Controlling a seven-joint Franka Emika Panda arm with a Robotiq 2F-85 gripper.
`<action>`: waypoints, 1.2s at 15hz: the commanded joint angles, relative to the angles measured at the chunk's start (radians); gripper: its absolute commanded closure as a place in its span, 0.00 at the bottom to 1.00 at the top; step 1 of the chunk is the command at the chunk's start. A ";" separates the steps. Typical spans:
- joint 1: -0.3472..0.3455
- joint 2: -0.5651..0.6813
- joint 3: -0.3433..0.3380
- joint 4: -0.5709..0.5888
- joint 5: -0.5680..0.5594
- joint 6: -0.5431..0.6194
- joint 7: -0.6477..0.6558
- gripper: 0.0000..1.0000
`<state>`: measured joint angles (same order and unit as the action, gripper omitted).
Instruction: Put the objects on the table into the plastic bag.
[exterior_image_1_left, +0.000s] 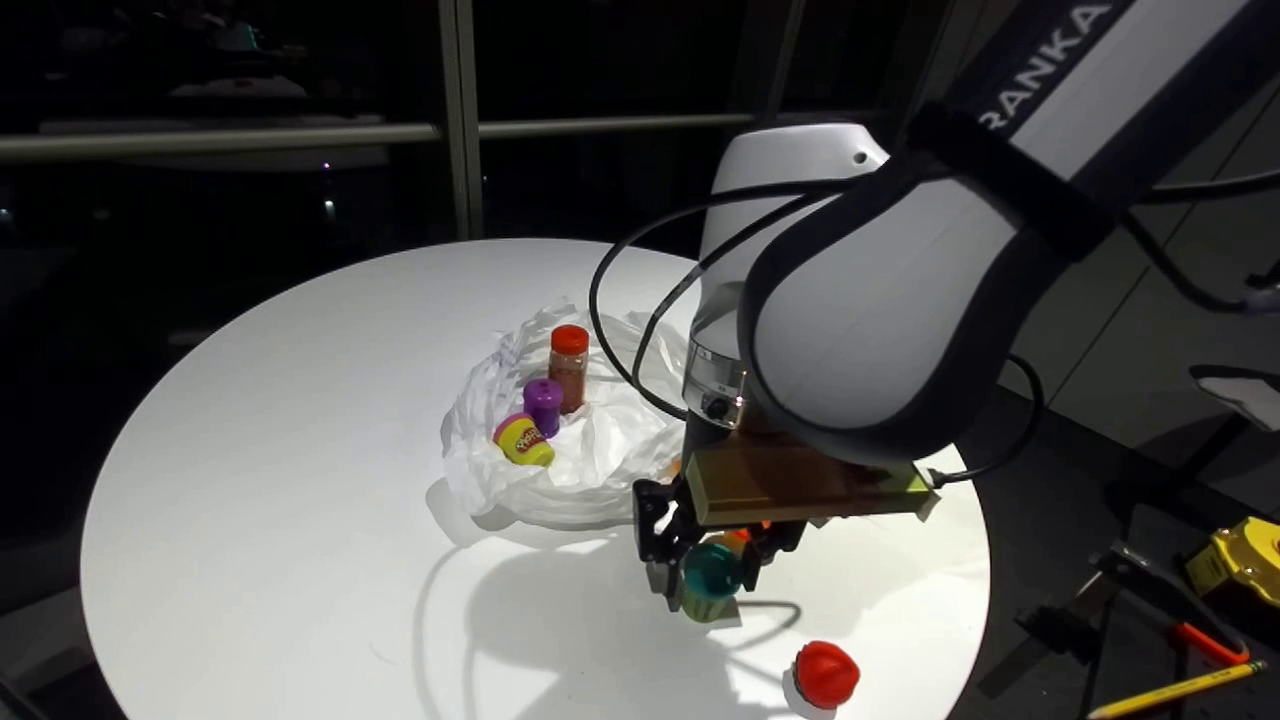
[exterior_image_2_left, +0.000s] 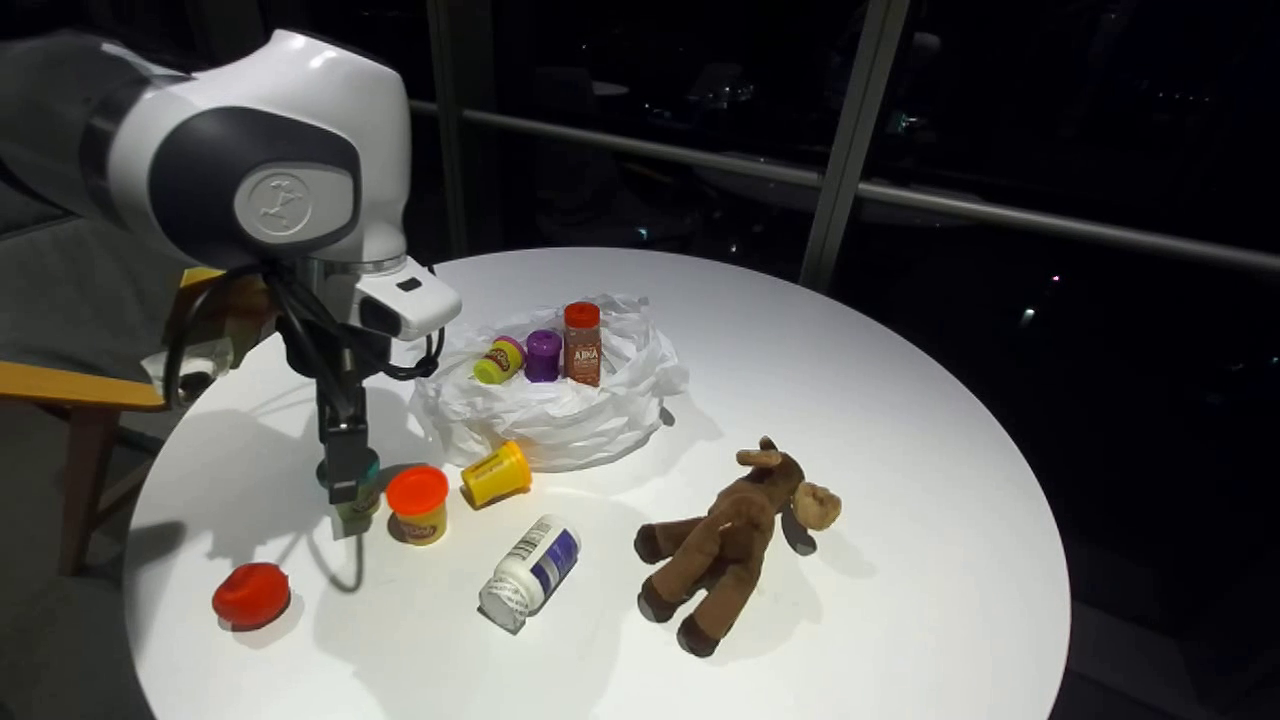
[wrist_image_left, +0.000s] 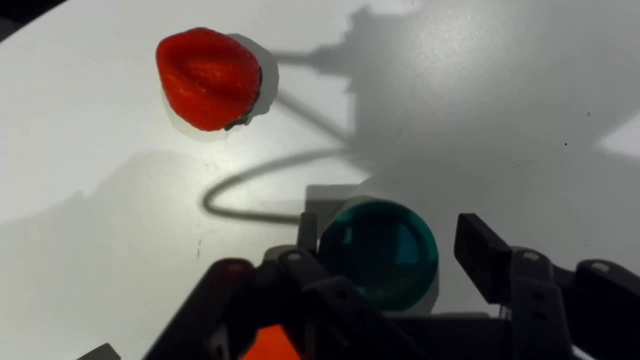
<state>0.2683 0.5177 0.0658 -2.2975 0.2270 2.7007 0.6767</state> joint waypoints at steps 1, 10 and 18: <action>0.010 -0.007 -0.012 -0.003 0.003 0.040 0.008 0.58; 0.018 -0.186 -0.027 0.017 -0.032 -0.031 0.020 0.72; -0.032 -0.058 -0.029 0.286 -0.088 -0.050 -0.048 0.72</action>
<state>0.2613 0.3589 0.0187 -2.1232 0.1341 2.6782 0.6709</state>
